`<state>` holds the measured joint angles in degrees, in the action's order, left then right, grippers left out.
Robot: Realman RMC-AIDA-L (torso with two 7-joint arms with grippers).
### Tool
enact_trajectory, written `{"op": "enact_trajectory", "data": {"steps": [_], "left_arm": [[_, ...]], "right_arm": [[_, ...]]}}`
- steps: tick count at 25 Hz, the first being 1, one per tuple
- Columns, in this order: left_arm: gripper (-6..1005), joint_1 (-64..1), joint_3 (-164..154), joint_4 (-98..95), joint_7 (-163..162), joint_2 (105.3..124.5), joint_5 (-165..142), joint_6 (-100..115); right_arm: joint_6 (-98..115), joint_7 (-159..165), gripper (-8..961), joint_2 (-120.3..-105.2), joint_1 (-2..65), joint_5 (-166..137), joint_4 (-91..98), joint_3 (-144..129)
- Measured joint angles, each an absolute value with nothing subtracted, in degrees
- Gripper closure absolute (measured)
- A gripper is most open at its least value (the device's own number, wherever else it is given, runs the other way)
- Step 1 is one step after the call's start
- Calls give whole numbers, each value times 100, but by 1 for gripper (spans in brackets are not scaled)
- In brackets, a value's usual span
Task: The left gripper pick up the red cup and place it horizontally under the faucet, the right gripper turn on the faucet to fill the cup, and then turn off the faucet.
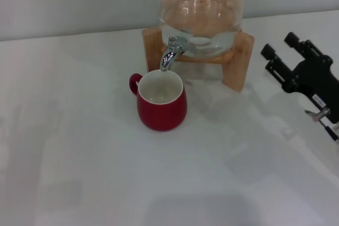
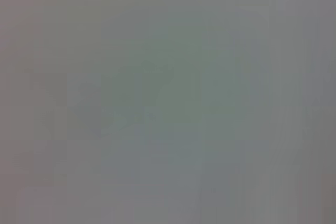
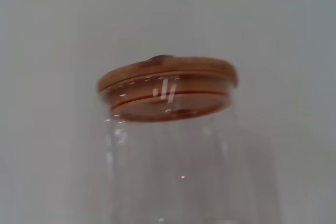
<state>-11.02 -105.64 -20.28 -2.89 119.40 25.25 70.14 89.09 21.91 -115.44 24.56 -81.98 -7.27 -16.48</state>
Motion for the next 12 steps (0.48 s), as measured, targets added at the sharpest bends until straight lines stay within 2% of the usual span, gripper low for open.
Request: {"op": "enact_trajectory", "data": {"steps": [12], "left_arm": [[115,-1143,-10604,-2005,-290,11938,2495,7014]], "right_arm": [[8765,2212,294,-11588,2877,-8788,-1021,-1697]]}}
